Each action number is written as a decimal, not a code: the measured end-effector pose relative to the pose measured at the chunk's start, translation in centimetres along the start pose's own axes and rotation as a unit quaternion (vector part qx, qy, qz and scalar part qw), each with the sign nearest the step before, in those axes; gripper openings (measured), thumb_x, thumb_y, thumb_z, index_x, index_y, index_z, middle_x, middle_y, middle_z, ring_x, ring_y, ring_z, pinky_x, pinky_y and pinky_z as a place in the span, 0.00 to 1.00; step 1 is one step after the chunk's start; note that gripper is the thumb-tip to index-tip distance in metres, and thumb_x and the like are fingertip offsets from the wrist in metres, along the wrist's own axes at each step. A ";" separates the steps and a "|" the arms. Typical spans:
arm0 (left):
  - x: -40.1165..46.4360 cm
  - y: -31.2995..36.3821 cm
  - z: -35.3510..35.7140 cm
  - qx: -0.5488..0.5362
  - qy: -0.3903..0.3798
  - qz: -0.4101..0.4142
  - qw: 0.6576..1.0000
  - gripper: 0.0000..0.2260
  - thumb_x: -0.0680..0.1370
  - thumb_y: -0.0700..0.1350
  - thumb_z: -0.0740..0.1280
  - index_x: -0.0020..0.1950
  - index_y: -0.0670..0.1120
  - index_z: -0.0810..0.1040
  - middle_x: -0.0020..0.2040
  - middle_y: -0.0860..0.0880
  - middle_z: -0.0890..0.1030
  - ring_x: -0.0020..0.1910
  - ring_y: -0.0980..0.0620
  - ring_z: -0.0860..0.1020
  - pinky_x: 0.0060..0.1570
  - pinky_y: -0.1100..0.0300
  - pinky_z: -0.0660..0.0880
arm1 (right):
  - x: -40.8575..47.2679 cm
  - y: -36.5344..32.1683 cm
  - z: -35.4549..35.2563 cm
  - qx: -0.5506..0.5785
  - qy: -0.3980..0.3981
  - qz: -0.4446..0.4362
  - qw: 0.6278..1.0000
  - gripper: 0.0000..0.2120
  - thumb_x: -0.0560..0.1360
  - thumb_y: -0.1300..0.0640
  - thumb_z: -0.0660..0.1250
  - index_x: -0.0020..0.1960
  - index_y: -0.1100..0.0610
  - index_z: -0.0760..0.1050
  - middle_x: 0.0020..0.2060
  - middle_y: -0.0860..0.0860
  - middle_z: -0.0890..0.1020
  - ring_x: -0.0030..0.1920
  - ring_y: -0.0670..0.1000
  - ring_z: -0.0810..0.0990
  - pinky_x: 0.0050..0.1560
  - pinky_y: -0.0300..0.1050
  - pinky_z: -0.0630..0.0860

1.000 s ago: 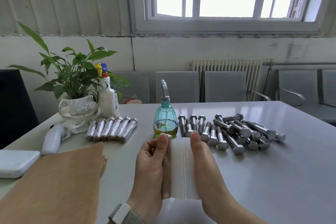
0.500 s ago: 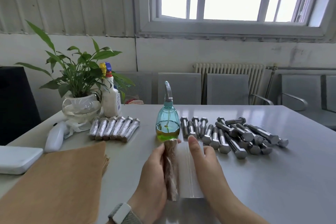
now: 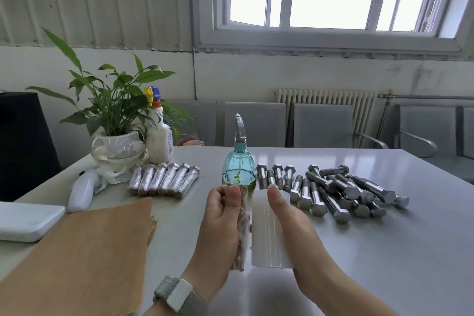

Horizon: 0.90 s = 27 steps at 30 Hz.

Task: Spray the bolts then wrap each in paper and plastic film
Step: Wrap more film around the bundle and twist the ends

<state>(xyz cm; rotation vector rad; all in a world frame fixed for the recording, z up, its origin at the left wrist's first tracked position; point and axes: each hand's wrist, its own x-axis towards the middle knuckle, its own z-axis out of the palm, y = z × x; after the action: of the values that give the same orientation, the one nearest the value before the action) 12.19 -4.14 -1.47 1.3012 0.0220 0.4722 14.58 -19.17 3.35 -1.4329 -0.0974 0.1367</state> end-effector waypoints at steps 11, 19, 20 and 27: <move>-1.1 -0.7 0.5 -0.052 0.034 -0.002 0.998 0.20 0.66 0.60 0.73 0.52 0.53 0.75 0.46 0.47 0.83 0.44 0.49 0.83 0.42 0.55 0.81 | -1.3 5.1 3.9 -0.042 0.000 -0.078 0.996 0.31 0.71 0.23 0.52 0.45 0.47 0.80 0.38 0.52 0.85 0.39 0.51 0.85 0.37 0.49 0.79; -1.1 -0.4 0.9 -0.118 -0.002 -0.111 0.987 0.22 0.79 0.60 0.57 0.57 0.47 0.82 0.51 0.42 0.85 0.50 0.43 0.84 0.45 0.51 0.80 | -1.0 5.0 2.9 -0.003 -0.016 -0.034 0.999 0.33 0.65 0.24 0.66 0.53 0.52 0.77 0.40 0.49 0.85 0.41 0.50 0.85 0.36 0.48 0.81; -1.1 -0.5 0.7 -0.104 -0.005 -0.100 0.990 0.21 0.80 0.59 0.56 0.57 0.47 0.82 0.49 0.43 0.85 0.48 0.44 0.84 0.41 0.52 0.81 | -1.1 4.9 2.7 0.028 -0.044 0.001 0.999 0.32 0.65 0.28 0.70 0.55 0.52 0.76 0.42 0.50 0.86 0.42 0.51 0.86 0.36 0.47 0.80; -0.5 -0.7 0.3 -0.059 -0.021 -0.053 0.997 0.21 0.76 0.62 0.60 0.56 0.48 0.80 0.49 0.43 0.85 0.49 0.45 0.84 0.44 0.52 0.81 | -0.4 4.0 1.6 0.026 -0.169 0.027 0.985 0.22 0.70 0.30 0.62 0.51 0.43 0.83 0.52 0.52 0.86 0.53 0.51 0.85 0.46 0.43 0.81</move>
<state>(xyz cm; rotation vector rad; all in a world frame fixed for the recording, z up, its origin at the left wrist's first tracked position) 12.04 -4.77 -2.19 1.1865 0.0278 0.3504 13.85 -17.14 -0.36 -1.3506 -0.3309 0.4249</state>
